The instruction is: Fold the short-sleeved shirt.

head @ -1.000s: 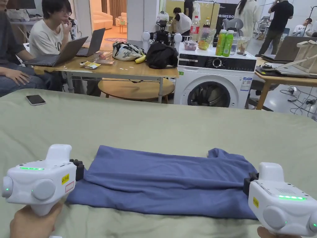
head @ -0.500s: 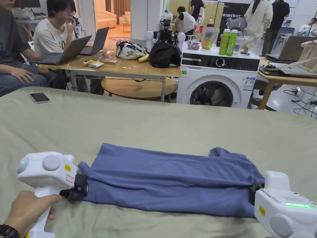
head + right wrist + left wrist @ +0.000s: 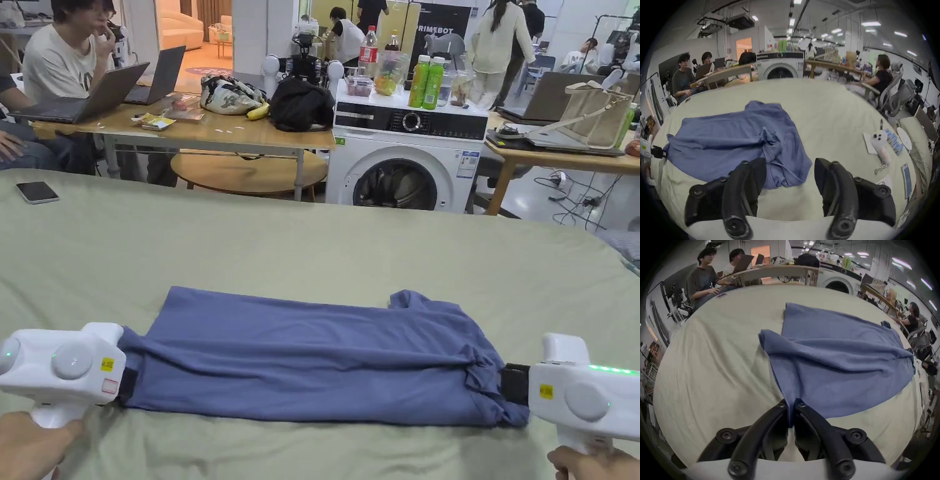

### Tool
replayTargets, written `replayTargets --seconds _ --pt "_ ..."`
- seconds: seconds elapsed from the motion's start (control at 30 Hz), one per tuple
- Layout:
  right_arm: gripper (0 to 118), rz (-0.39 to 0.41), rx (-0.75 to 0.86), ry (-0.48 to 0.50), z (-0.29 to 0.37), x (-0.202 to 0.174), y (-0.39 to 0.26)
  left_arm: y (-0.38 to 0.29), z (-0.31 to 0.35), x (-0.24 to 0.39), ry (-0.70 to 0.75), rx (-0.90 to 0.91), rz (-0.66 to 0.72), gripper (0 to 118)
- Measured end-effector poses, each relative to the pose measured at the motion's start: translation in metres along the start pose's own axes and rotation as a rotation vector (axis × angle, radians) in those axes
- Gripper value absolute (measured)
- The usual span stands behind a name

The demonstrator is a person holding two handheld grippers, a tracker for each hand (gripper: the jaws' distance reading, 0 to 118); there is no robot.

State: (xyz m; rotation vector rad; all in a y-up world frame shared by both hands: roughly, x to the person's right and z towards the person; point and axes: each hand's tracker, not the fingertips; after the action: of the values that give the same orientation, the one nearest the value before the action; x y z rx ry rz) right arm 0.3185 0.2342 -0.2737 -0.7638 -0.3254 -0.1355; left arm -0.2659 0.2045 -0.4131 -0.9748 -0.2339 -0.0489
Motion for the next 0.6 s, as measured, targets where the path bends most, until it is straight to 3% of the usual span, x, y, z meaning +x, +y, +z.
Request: replayTargets --seconds 0.13,0.2,0.27,0.3,0.33,0.37,0.43,0.6 --pt "63 0.059 -0.147 0.038 -0.036 -0.005 -0.003 -0.012 0.019 0.004 -0.013 0.042 0.010 0" --pt "61 0.040 -0.260 0.064 -0.055 -0.010 -0.011 -0.014 0.024 0.005 -0.015 0.048 0.015 0" --pt "45 0.021 -0.267 0.092 -0.063 -0.014 -0.022 -0.015 0.023 0.004 -0.021 0.047 0.025 0" --pt "33 0.025 -0.191 0.080 -0.055 -0.016 -0.023 -0.016 0.022 0.004 -0.022 0.048 0.027 0" --pt "13 0.023 -0.187 0.089 -0.054 -0.018 -0.025 -0.017 0.021 0.004 -0.024 0.042 0.032 0" --pt "4 -0.004 -0.210 0.156 -0.055 -0.020 -0.025 -0.020 0.021 0.005 -0.026 0.040 0.037 0" --pt "2 0.000 -0.191 0.103 -0.049 -0.022 -0.028 -0.019 0.018 0.003 -0.027 0.040 0.039 0" --pt "1 0.022 -0.106 0.100 -0.016 -0.018 -0.025 -0.019 0.037 -0.001 -0.057 0.071 0.061 0"
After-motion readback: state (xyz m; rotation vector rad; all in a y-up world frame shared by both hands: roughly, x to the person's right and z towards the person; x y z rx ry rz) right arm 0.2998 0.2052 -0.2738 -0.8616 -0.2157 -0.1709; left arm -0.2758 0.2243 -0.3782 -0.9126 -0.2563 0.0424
